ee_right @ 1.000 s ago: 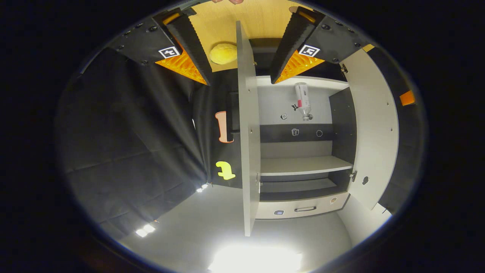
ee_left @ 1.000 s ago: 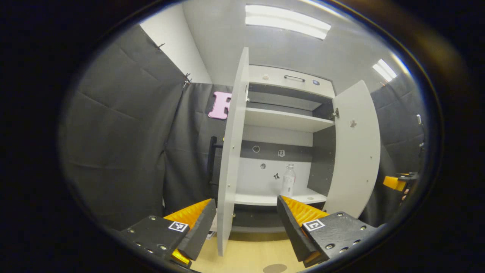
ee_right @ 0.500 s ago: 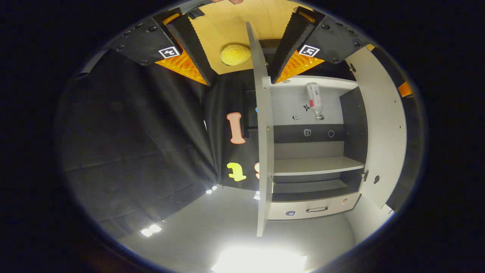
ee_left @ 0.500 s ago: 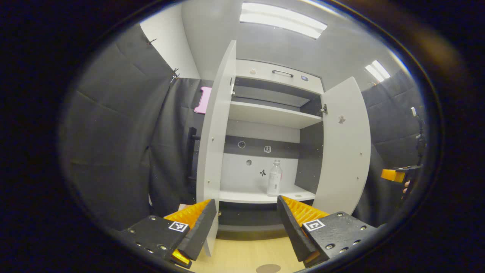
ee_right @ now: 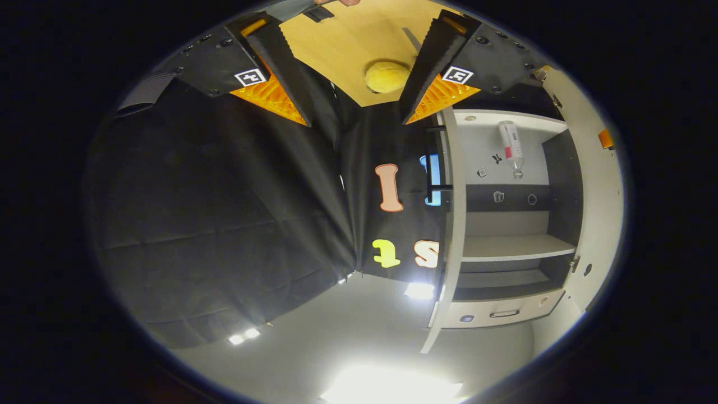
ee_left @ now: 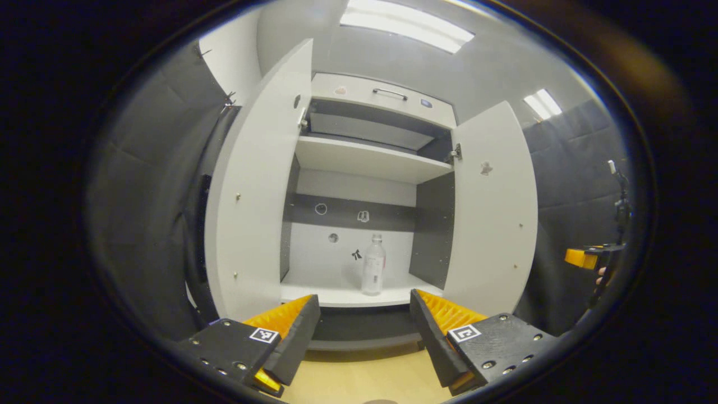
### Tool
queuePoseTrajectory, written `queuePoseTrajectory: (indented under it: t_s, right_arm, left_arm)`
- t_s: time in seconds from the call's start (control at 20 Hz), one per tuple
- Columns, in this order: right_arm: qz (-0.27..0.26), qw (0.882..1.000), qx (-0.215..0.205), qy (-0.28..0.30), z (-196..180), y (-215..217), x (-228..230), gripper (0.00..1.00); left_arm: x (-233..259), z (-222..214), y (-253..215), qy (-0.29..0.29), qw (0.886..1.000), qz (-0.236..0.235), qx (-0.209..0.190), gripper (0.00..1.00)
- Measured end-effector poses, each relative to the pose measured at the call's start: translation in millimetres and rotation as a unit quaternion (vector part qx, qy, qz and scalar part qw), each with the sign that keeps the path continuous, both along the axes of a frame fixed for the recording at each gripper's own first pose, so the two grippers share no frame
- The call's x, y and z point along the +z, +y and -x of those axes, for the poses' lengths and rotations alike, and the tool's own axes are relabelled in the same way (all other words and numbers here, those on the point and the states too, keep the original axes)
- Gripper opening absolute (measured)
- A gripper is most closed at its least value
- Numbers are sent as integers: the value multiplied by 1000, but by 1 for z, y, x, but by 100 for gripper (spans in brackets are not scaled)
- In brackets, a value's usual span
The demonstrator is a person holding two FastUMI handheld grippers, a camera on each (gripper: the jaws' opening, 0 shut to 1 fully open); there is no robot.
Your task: Grasp the bottle in the cabinet with the left hand and place it on the coaster, then close the right door with the right hand and the left door with the left hand.
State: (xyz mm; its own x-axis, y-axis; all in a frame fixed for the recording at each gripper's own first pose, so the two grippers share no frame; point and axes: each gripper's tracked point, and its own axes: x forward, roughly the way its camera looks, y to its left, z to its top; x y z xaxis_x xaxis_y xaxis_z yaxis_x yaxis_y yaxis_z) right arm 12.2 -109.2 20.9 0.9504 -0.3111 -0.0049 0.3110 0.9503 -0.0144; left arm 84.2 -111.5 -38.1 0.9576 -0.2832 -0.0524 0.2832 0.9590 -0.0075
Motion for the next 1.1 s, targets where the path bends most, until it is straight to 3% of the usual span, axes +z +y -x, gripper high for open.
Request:
queuePoseTrajectory:
  t_s: [0.1,0.25,0.3,0.35,0.5,0.55,0.6,1.1]
  right_arm:
    - [-6,1000,-11,-4,-13,-12,-1,98]
    - [-9,1000,-29,-8,-32,-30,-1,98]
    - [-11,999,-36,-12,-37,-36,0,98]
    - [-14,999,-41,-17,-42,-41,2,98]
    - [-17,998,-60,-26,-56,-58,-1,98]
    - [-20,997,-66,-25,-61,-64,-3,98]
    - [-24,997,-71,-22,-67,-68,-8,98]
    - [-34,995,-97,-13,-104,-98,-29,98]
  left_arm:
    - [5,-22,-11,-4,1000,-7,-3,93]
    - [8,-57,-29,-14,1000,-16,-11,93]
    - [6,-67,-35,-12,1000,-19,-16,99]
    - [3,-80,-41,-8,1000,-22,-17,93]
    - [-4,-117,-56,-2,1000,-19,-14,93]
    - [-7,-127,-60,1,1000,-17,-12,99]
    - [-12,-136,-63,4,1000,-16,-13,93]
    - [-50,-235,-89,20,998,-60,-4,93]
